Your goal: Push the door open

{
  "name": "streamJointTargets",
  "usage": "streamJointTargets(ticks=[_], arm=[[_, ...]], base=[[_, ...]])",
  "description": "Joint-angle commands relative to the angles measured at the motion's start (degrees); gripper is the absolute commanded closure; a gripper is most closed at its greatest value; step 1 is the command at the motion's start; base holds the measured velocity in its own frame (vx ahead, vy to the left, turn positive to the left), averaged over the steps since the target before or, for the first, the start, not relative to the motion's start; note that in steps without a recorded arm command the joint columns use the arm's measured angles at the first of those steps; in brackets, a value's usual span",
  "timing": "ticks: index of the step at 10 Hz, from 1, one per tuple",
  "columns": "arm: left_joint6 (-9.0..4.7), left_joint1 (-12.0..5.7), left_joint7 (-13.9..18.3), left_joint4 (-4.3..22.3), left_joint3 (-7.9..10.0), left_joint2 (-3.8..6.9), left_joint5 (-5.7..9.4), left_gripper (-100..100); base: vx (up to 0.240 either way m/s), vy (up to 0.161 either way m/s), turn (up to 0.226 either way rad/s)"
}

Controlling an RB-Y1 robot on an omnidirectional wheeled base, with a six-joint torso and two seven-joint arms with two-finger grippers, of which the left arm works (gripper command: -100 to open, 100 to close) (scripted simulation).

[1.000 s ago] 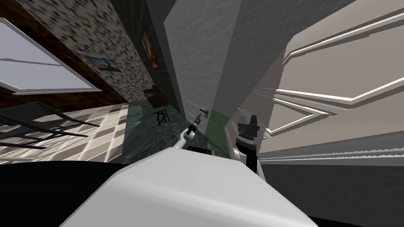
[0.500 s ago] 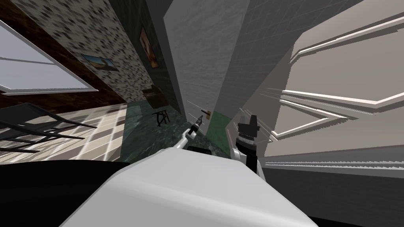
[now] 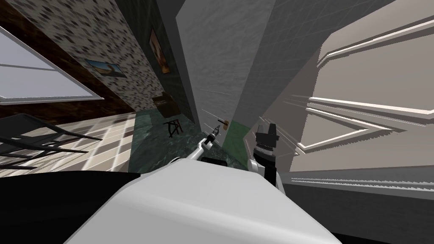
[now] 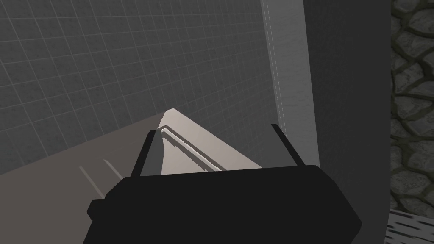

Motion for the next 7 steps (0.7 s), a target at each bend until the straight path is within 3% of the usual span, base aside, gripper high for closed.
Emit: streamJointTargets(ticks=[1,7], arm=[[0.17,-1.31,0.06,2.36,-0.56,-0.69,-0.14,-100],[0.32,-4.46,0.35,8.04,-2.03,-2.45,-0.41,-100]], base=[[0.084,0.147,-0.026],[0.050,0.075,-0.010]])
